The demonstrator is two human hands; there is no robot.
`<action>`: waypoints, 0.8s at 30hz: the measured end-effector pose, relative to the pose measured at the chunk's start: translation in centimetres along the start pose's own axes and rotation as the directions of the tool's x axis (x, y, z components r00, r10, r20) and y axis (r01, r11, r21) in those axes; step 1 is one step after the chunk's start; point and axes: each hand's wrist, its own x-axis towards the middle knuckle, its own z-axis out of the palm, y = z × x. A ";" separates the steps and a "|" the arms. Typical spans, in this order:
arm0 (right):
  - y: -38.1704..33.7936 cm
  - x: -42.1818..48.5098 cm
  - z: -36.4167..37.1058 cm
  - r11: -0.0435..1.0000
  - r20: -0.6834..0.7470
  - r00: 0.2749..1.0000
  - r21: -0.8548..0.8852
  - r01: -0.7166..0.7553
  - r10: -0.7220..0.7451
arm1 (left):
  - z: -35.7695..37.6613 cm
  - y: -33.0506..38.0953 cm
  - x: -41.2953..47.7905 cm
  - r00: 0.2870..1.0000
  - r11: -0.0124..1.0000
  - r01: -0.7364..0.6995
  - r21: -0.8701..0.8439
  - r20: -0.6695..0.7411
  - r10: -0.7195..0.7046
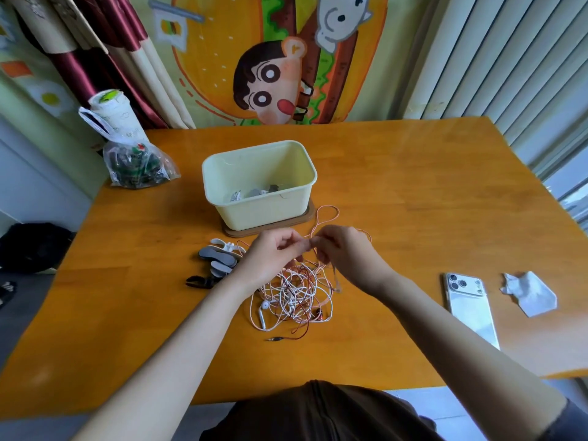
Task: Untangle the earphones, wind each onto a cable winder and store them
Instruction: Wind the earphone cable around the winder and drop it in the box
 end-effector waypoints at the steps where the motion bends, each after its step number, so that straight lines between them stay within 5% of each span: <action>1: 0.1 0.1 -0.2 1.000 -0.012 1.000 0.008 -0.019 0.019 | 0.0 -0.3 -0.1 0.999 1.000 0.015 -0.012 0.028 -0.015; 8: 2.5 0.7 -2.8 0.988 -0.190 0.969 0.034 -0.153 0.156 | 0.5 -3.7 -0.8 0.985 0.980 0.099 0.175 0.124 -0.122; 12: 4.5 0.9 -3.1 0.975 -0.228 0.950 -0.012 -0.222 0.213 | 0.7 -4.1 -1.0 0.982 0.989 0.132 0.068 0.128 -0.140; 16: 6.5 0.5 -1.9 0.925 -0.099 0.946 -0.198 -0.323 0.309 | 0.5 -4.1 -0.8 0.988 0.991 0.114 0.068 0.093 -0.120; 18: 6.5 0.0 -1.2 0.906 0.030 0.960 -0.340 -0.253 0.279 | 0.6 -4.1 -0.7 0.990 0.991 0.109 0.078 0.082 -0.116; 24: 2.2 -0.9 1.6 0.990 0.268 0.963 -0.131 0.056 -0.019 | 1.3 -3.4 -0.5 0.990 0.984 0.075 0.160 0.105 -0.092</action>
